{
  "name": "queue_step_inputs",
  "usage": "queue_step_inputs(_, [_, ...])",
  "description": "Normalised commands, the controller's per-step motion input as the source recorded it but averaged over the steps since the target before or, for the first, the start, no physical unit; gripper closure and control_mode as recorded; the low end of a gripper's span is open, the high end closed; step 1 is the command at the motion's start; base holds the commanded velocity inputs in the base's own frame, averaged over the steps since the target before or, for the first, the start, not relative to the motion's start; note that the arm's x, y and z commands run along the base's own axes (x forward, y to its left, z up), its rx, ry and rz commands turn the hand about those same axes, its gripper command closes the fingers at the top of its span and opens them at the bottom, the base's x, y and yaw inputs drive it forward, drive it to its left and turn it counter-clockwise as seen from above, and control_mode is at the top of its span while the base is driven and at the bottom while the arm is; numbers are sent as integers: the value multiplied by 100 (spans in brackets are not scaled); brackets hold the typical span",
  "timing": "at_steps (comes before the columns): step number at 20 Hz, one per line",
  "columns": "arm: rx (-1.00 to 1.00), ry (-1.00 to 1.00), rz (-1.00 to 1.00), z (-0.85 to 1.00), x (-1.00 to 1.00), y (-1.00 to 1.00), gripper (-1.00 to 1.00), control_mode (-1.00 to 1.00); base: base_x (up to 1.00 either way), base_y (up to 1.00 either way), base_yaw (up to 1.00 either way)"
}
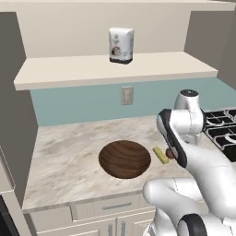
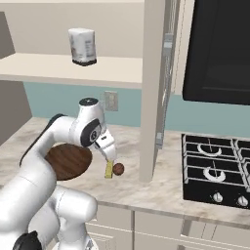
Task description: Pick the egg and butter from the fridge and place them by the bowl for mixing.
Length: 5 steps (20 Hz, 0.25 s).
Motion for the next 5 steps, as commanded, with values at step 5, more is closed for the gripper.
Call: queue_step_inputs(5, [0,-3,0,33,-45,17,-100,-100,0,0,0])
